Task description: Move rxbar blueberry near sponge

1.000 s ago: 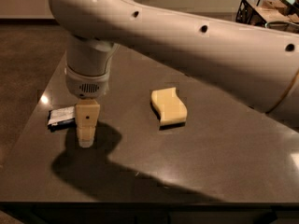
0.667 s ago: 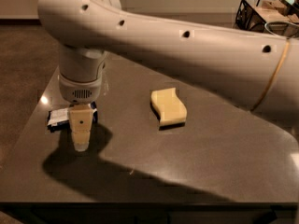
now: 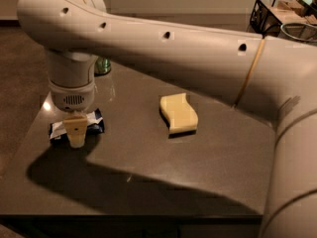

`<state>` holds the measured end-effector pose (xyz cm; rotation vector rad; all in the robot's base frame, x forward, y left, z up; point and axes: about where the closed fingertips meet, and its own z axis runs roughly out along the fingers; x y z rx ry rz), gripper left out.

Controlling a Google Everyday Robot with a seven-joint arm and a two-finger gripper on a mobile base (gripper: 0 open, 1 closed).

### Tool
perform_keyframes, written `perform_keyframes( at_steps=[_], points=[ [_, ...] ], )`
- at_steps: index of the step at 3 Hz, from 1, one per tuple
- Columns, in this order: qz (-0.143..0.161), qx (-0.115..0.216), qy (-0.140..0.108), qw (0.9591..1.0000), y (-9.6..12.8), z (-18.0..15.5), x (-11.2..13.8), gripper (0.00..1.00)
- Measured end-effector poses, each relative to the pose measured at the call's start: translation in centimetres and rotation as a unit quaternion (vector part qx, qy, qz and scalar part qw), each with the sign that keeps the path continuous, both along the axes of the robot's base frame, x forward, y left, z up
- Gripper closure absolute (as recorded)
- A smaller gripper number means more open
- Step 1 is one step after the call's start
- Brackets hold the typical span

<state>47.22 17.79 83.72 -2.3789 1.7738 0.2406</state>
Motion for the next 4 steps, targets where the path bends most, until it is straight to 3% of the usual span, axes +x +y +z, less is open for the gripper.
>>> perform_keyframes(
  at_steps=[2,3,4],
  points=[
    [-0.005,-0.014,0.007,0.9999,-0.2,0.0,0.2,0.88],
    [-0.045,-0.017,0.005,0.9988,-3.1,1.2,2.6,1.00],
    [-0.092,-0.026,0.003,0.9955,-7.0,1.9,5.4,1.00]
  ],
)
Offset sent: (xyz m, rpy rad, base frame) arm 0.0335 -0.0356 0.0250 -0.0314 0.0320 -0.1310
